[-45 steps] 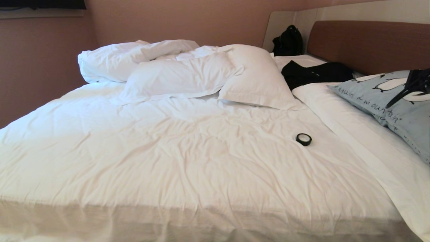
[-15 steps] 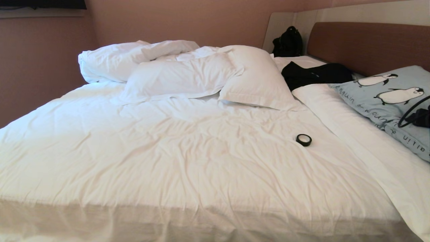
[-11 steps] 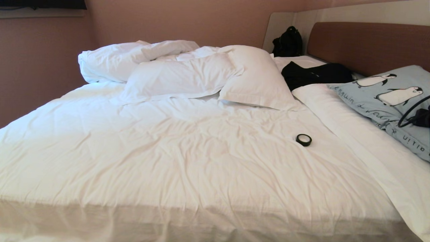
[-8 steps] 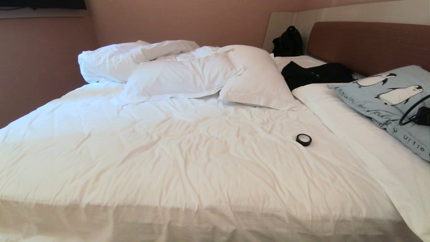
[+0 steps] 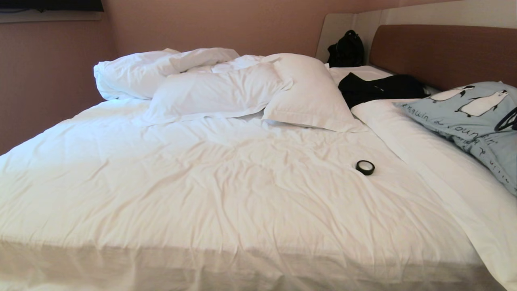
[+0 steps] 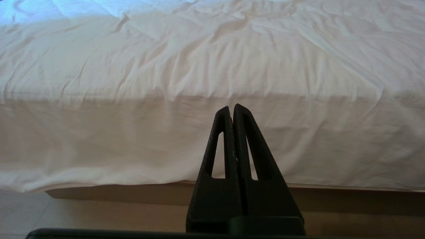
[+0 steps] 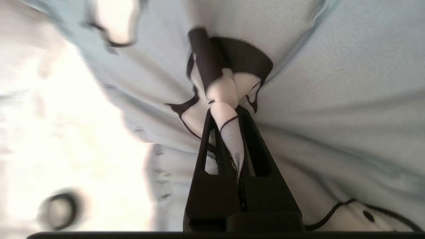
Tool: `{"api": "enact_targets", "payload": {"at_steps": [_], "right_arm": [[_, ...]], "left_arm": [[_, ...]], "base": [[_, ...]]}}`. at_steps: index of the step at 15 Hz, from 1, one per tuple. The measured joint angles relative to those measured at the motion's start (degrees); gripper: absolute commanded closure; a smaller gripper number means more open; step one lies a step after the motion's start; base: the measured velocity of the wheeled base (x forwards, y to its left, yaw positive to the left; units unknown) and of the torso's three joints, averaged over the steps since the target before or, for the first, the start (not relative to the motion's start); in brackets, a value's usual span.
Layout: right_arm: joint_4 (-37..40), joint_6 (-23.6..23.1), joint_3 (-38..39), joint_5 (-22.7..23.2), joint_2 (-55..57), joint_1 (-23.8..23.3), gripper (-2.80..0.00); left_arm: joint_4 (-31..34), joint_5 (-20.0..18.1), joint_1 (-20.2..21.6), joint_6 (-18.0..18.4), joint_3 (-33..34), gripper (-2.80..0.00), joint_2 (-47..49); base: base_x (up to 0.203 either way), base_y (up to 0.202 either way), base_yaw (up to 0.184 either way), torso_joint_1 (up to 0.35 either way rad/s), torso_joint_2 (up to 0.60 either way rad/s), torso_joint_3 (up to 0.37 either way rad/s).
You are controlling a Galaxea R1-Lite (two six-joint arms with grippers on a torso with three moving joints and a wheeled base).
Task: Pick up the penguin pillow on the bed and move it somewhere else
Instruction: Pick up the pillow
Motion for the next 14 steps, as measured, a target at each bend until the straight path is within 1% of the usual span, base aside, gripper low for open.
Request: {"api": "enact_targets", "payload": {"at_steps": [6, 9, 11, 14], "right_arm": [[0.8, 4.8, 0.0, 6.5, -8.1, 0.2, 0.0], [2.4, 8.8, 0.0, 9.7, -13.2, 1.2, 0.0], [3.0, 12.4, 0.2, 12.6, -17.1, 2.8, 0.0], [2.9, 18.4, 1.8, 16.6, -21.7, 7.6, 0.0]], "left_arm": [[0.0, 0.0, 0.0, 0.0, 0.0, 0.0, 0.0], [0.0, 0.0, 0.0, 0.0, 0.0, 0.0, 0.0], [0.0, 0.0, 0.0, 0.0, 0.0, 0.0, 0.0], [0.0, 0.0, 0.0, 0.0, 0.0, 0.0, 0.0]], "base": [[0.0, 0.0, 0.0, 0.0, 0.0, 0.0], [0.0, 0.0, 0.0, 0.0, 0.0, 0.0], [0.0, 0.0, 0.0, 0.0, 0.0, 0.0], [0.0, 0.0, 0.0, 0.0, 0.0, 0.0]]}}
